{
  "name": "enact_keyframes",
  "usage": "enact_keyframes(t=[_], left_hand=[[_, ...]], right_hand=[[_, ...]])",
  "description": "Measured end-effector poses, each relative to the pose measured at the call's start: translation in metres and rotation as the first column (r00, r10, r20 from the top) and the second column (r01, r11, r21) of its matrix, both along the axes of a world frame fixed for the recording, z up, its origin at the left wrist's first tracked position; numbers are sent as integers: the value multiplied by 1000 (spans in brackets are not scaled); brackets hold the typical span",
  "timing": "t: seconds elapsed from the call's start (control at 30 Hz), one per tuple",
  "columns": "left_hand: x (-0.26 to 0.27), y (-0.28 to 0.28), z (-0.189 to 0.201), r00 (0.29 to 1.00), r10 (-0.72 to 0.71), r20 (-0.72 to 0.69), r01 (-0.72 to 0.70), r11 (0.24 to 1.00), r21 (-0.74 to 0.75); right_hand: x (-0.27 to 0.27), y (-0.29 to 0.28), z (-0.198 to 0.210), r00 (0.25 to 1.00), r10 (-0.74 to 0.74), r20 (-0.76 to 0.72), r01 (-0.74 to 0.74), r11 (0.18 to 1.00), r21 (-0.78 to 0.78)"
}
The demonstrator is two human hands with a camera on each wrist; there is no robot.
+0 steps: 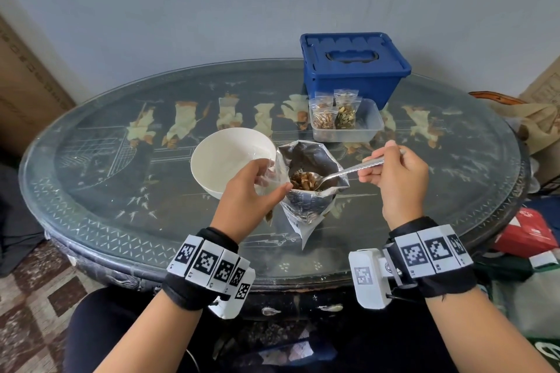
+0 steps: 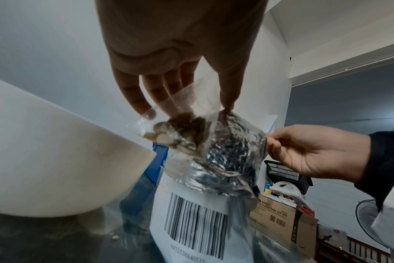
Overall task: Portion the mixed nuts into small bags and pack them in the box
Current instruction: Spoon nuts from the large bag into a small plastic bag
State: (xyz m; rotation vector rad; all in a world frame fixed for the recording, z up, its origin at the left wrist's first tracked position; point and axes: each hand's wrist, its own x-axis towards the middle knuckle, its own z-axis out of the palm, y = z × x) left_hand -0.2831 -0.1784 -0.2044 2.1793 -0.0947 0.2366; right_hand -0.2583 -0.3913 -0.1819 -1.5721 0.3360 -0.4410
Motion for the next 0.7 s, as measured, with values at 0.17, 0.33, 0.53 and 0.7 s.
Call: enact_keyframes(t=[0.17,0.33,0.53,0.7], left_hand=[[5,4,8,998,-57,3,57,997,42],[15,8,21,991,-131,-17,132,981,142],[28,2,35,978,-200,-54,207,922,328],[35,-3,43,971,-230,-70,239,893,380]], right_hand=[[0,-8,6,999,-39,37,36,995,88],[1,-14,18,995,-49,83,40,994,104],[6,-18,35,990,-59,130,44,992,118],[8,-16,42,989,-40,144,25,994,106]])
